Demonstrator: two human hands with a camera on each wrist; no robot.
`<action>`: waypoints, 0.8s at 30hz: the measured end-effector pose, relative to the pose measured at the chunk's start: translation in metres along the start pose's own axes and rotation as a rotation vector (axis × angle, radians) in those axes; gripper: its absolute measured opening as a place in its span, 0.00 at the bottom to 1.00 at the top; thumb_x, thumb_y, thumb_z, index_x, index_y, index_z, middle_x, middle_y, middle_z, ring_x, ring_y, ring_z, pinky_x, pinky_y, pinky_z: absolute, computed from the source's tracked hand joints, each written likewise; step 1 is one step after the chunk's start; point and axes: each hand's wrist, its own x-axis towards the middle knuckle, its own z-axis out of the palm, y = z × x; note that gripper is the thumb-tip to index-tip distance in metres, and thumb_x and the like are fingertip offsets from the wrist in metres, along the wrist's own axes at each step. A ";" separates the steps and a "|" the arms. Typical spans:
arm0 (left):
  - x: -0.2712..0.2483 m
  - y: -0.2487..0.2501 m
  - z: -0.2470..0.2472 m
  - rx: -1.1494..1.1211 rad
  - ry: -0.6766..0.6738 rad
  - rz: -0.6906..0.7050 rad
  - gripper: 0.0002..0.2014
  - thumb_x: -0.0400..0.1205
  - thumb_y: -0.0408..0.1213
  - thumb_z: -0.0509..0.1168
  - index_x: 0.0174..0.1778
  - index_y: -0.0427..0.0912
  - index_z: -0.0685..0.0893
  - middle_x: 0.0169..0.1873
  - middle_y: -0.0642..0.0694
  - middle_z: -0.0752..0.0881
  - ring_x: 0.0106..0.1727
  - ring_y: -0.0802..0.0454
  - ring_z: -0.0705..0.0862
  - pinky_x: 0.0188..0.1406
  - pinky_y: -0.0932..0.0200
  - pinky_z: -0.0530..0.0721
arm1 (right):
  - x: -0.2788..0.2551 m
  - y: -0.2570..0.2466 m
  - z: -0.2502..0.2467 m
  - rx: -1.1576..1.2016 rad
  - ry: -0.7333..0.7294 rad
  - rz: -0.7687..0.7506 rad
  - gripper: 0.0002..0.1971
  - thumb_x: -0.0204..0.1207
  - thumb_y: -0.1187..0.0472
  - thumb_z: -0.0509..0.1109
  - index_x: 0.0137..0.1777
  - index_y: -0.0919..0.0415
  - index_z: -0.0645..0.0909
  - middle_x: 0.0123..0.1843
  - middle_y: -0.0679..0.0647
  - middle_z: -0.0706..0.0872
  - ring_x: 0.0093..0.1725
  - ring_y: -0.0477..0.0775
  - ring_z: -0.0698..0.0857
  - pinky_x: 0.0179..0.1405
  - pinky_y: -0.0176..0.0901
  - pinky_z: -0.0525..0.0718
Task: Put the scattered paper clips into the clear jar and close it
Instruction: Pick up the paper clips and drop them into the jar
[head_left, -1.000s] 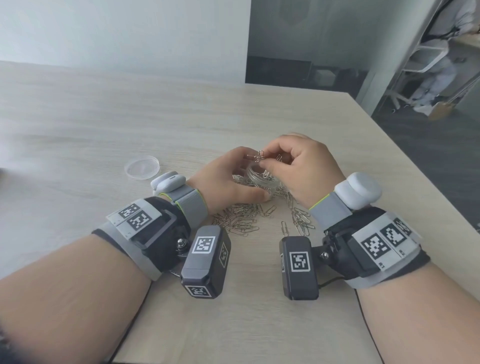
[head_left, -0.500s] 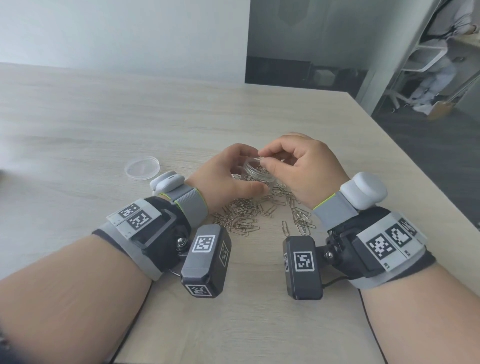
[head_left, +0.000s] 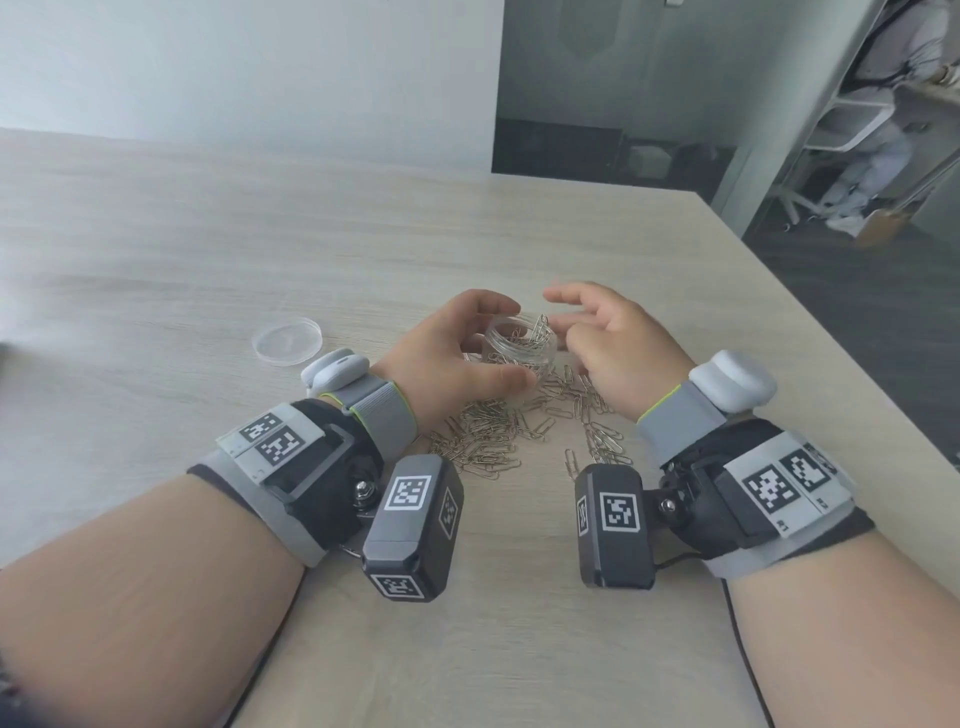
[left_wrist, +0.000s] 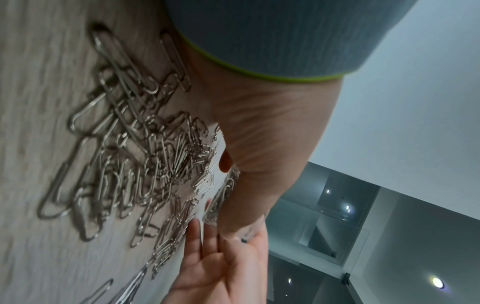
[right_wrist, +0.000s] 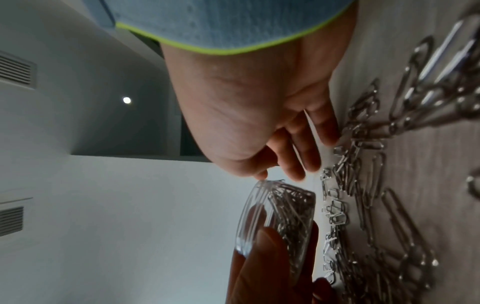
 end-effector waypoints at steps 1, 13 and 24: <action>0.000 0.000 0.000 -0.008 -0.003 -0.001 0.33 0.58 0.56 0.81 0.60 0.67 0.80 0.61 0.60 0.92 0.56 0.54 0.87 0.61 0.50 0.87 | 0.000 0.001 0.002 0.000 -0.040 0.016 0.24 0.73 0.64 0.57 0.63 0.40 0.81 0.53 0.48 0.91 0.53 0.68 0.88 0.54 0.62 0.85; -0.001 0.001 -0.001 0.031 -0.017 -0.022 0.34 0.55 0.60 0.80 0.59 0.69 0.80 0.59 0.63 0.91 0.55 0.61 0.87 0.56 0.59 0.83 | -0.006 -0.005 -0.001 -0.012 0.128 -0.202 0.10 0.77 0.64 0.71 0.49 0.49 0.90 0.37 0.44 0.88 0.31 0.40 0.81 0.32 0.31 0.78; 0.009 -0.006 -0.009 -0.183 0.167 -0.034 0.38 0.60 0.52 0.82 0.67 0.53 0.81 0.58 0.47 0.91 0.50 0.54 0.92 0.47 0.57 0.89 | 0.004 0.008 -0.016 -0.241 0.101 -0.004 0.17 0.79 0.58 0.62 0.66 0.44 0.82 0.61 0.45 0.87 0.60 0.47 0.85 0.55 0.38 0.77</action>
